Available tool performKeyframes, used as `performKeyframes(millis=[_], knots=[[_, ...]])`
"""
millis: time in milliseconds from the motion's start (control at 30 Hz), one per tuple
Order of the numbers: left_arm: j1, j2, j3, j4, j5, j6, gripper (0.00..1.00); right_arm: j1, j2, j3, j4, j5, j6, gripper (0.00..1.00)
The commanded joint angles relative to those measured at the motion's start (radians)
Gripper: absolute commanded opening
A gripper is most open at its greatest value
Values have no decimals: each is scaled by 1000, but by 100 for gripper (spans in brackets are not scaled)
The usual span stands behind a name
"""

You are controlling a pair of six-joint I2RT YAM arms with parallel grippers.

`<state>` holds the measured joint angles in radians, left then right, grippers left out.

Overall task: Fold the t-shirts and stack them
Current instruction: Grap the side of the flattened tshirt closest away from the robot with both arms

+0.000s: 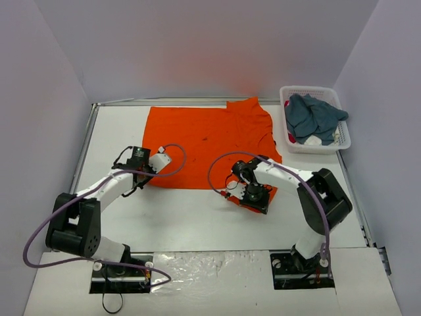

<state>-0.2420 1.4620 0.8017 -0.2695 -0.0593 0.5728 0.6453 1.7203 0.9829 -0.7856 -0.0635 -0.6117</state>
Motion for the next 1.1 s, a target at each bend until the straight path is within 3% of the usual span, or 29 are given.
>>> performKeyframes(millis=[0,300,600,900,1067], knots=[[-9,-101,-16,-114,42,32,2,4,-117,53,-181,-76,-17,0],[-17,-314,-93,-290,59,93,2,-9,-231,115,-397,-194,-51,0],[-17,-480,-127,-424,108,110,2,-13,-301,112,-399,-154,-16,0],[21,-439,-82,-337,70,70,2,-197,-193,354,-383,-148,-88,0],[90,-367,-18,-272,98,29,2,-234,-91,445,-337,-105,-88,0]])
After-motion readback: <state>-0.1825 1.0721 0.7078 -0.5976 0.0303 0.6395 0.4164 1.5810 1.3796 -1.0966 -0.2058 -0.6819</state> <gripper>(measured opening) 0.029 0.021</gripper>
